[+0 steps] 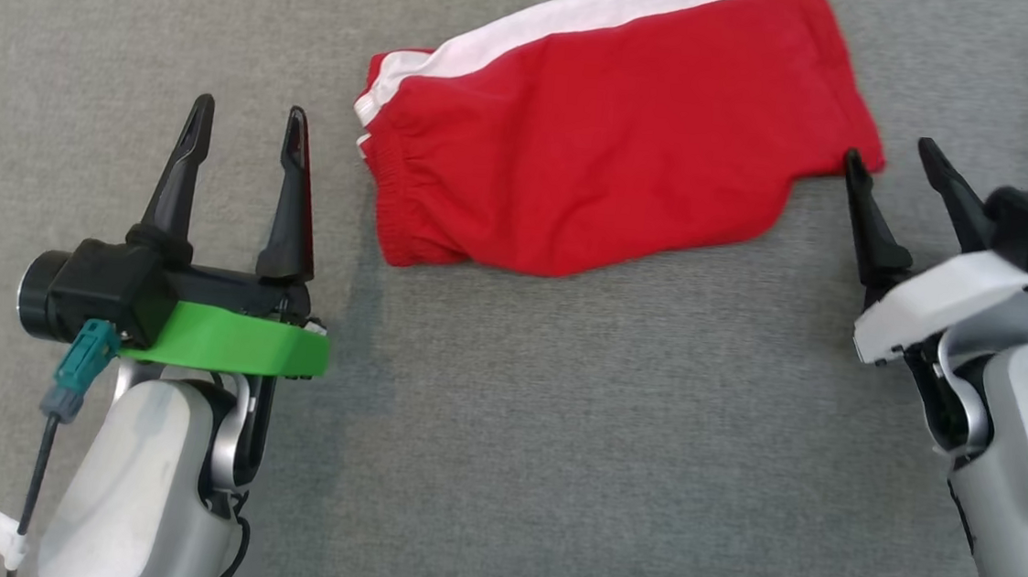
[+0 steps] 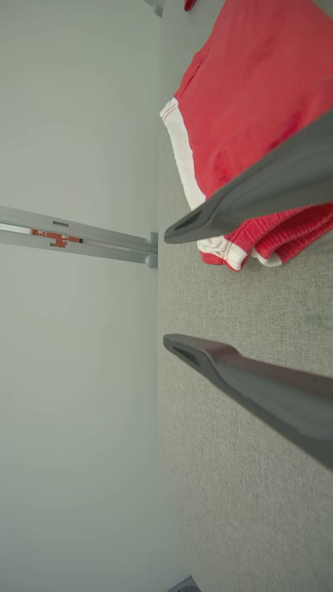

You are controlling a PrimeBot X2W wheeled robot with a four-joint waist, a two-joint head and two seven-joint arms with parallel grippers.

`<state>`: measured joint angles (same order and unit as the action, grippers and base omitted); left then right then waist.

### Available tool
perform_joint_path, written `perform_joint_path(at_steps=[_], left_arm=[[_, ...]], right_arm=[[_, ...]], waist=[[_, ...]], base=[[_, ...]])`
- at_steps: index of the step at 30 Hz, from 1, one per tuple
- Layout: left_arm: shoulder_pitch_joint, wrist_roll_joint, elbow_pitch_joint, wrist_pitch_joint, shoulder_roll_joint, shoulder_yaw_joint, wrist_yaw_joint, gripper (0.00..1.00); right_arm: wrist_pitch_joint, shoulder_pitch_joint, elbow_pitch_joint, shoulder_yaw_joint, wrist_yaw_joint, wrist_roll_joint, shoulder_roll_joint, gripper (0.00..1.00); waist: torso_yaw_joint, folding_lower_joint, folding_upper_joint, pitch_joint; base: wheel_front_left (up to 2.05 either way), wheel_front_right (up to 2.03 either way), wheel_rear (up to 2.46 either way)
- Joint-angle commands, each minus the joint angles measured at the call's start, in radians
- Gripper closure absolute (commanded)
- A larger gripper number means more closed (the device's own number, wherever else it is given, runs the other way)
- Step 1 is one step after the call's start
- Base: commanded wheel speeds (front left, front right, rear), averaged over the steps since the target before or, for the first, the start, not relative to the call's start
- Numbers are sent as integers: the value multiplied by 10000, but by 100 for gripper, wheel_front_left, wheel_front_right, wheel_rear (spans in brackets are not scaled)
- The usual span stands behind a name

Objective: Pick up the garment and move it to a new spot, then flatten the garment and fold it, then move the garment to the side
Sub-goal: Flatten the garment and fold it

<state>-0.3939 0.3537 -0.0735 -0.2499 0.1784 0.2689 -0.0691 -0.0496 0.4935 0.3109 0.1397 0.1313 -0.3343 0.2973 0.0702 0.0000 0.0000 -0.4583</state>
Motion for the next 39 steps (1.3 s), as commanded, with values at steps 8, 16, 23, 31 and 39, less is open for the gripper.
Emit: perform_joint_path(at_steps=[8, 16, 23, 31, 39], left_arm=[[-124, -193, -283, -136, -167, 35, 85, 0], [321, -230, -482, -147, -55, -111, 8, 0], [1073, -121, -415, -113, 71, -201, -133, 0], [1648, -44, -189, 89, 96, -81, -269, 0], [1651, -12, -128, 168, 22, 114, -263, 0]], right_arm=[[488, 1126, 2428, 883, -3, -671, -155, 55], [-571, 721, 2602, 1128, -8, -1262, -336, 100], [-1475, -1004, 1765, 713, -8, -1517, -670, 100], [-1248, -2252, 995, 35, -8, -1483, -684, 100], [-641, -1916, 481, 61, -6, -1042, -555, 100]], waist=[[585, 0, 0, -306], [216, 0, 0, 319], [-283, 0, 0, 1123], [-456, 0, 0, 1598], [-192, 0, 0, 1783]], base=[[0, 0, 0], [0, 0, 0], [0, 0, 0], [0, 0, 0], [0, 0, 0]])
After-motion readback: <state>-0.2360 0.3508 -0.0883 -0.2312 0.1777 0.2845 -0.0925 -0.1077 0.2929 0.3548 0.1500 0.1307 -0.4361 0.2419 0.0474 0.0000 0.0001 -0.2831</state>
